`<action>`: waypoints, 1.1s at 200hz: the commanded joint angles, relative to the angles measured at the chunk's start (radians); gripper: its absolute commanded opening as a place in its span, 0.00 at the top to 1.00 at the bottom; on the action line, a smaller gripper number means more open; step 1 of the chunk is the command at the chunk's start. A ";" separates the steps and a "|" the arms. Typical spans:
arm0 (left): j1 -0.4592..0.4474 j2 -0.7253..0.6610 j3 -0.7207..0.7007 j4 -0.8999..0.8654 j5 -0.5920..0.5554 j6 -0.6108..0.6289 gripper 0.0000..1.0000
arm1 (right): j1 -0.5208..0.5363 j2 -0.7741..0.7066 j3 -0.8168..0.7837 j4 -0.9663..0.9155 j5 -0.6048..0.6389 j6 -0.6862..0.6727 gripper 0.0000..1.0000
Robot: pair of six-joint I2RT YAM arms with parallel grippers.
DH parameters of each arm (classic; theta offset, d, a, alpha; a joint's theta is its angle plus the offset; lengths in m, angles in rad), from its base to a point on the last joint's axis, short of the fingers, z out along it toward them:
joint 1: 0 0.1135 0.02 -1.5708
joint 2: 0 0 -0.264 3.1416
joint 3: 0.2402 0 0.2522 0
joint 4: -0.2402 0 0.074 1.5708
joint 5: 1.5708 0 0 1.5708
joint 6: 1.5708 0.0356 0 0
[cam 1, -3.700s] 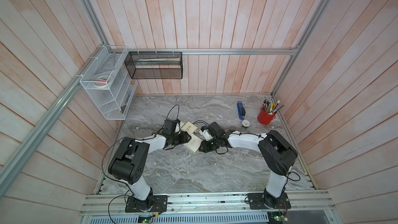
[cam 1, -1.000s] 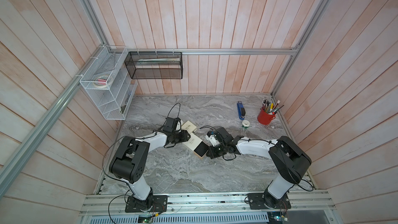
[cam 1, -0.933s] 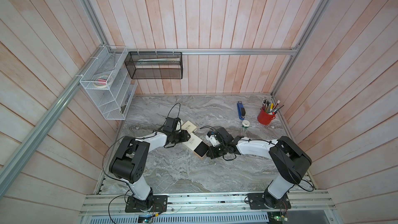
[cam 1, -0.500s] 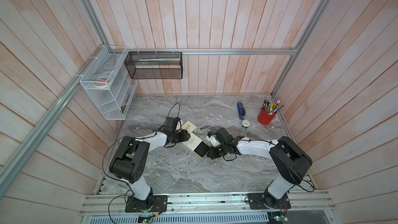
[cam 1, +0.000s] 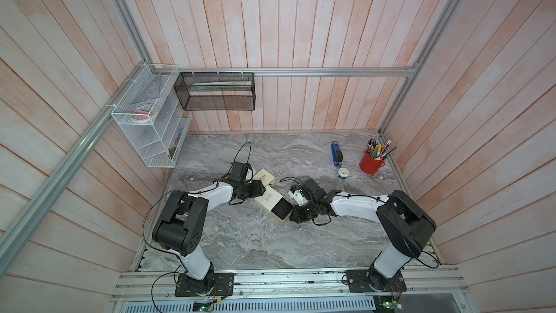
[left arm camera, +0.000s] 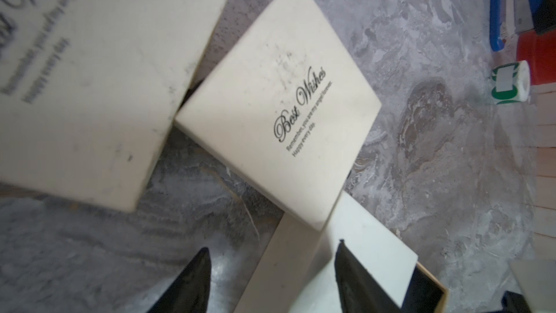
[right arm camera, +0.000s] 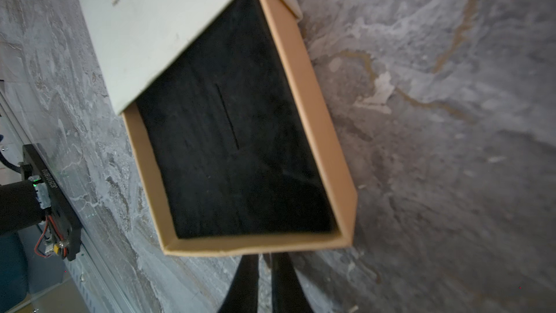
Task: Place the earrings into the drawer-style jewelry box
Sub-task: Open the drawer in the jewelry box, then pick up the earring from the center of the board.
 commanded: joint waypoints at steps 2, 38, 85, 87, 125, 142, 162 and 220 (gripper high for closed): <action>0.005 -0.055 0.026 -0.029 -0.033 0.007 0.27 | -0.002 -0.046 0.015 -0.036 0.009 -0.001 0.80; 0.004 -0.155 0.007 -0.029 -0.056 0.005 0.18 | -0.003 -0.137 0.004 -0.057 0.050 -0.008 0.70; -0.062 -0.314 -0.094 0.055 -0.038 -0.002 0.16 | -0.033 -0.199 -0.009 -0.165 0.145 -0.045 0.69; -0.069 -0.319 -0.097 0.058 -0.040 -0.004 0.16 | -0.034 -0.199 -0.009 -0.170 0.148 -0.050 0.69; -0.191 -0.383 -0.208 0.162 -0.073 -0.087 0.16 | -0.043 -0.173 0.009 -0.247 0.164 -0.065 0.70; -0.230 -0.399 -0.265 0.228 -0.080 -0.137 0.16 | -0.043 -0.163 0.017 -0.255 0.172 -0.053 0.71; -0.256 -0.412 -0.330 0.307 -0.077 -0.189 0.16 | -0.033 -0.141 0.038 -0.275 0.190 -0.046 0.71; -0.257 -0.466 -0.423 0.366 -0.077 -0.224 0.16 | 0.014 -0.056 0.108 -0.327 0.259 -0.047 0.71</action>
